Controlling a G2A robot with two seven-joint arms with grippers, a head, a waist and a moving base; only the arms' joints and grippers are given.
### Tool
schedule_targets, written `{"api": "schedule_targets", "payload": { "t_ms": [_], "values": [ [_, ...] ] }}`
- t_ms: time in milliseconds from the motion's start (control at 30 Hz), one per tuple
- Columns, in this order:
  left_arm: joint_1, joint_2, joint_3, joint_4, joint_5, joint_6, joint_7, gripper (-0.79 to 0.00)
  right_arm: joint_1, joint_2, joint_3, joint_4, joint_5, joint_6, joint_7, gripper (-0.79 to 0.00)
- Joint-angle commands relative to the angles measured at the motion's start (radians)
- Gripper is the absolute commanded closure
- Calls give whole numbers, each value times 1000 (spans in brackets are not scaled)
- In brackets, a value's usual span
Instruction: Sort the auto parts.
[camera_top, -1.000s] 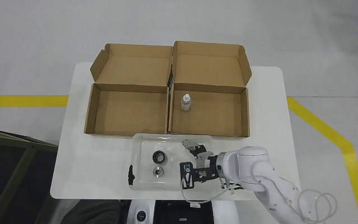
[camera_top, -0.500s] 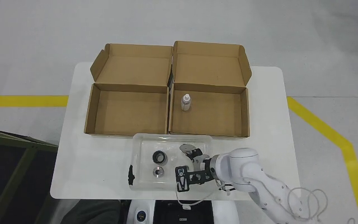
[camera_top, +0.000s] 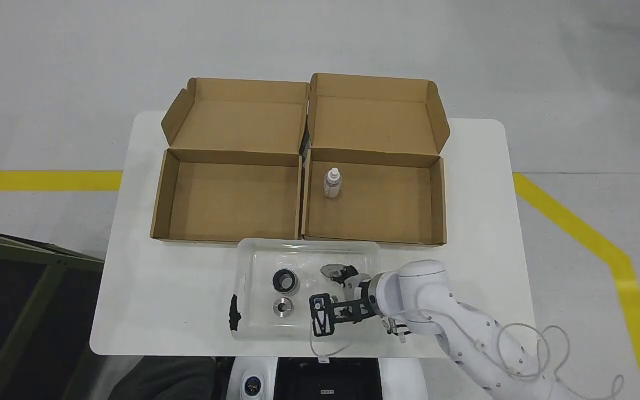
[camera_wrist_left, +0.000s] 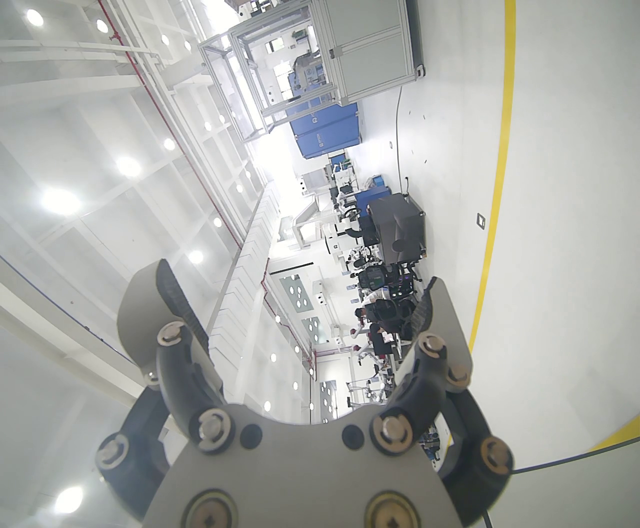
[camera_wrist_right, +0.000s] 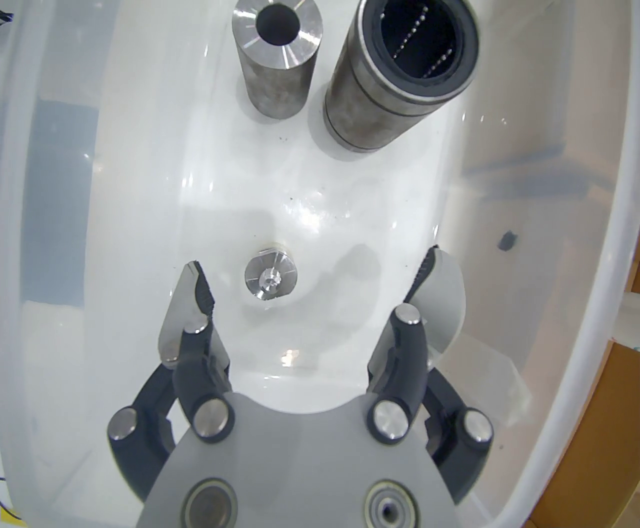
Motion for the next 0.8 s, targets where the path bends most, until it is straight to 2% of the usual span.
{"api": "schedule_targets", "payload": {
  "t_ms": [0,67,233,400,533,600,667,767],
  "values": [
    [0,0,0,0,0,0,0,-785,4,-1,-6,2,3,1,10,-499],
    [0,0,0,0,0,0,0,-785,6,-1,-13,4,7,0,20,-403],
    [0,0,0,0,0,0,0,-785,8,-1,-36,-5,13,-6,59,-376],
    [0,0,0,0,0,0,0,-785,9,0,-61,-10,8,1,68,-302],
    [0,0,0,0,0,0,0,-785,16,2,-71,-8,8,4,71,-179],
    [0,0,0,0,0,0,0,-785,20,3,-75,-9,0,7,74,-71],
    [0,0,0,0,0,0,0,-785,21,4,-79,-11,-4,10,75,0],
    [0,0,0,0,0,0,0,-785,24,6,-73,-19,4,9,72,0]
  ]
}}
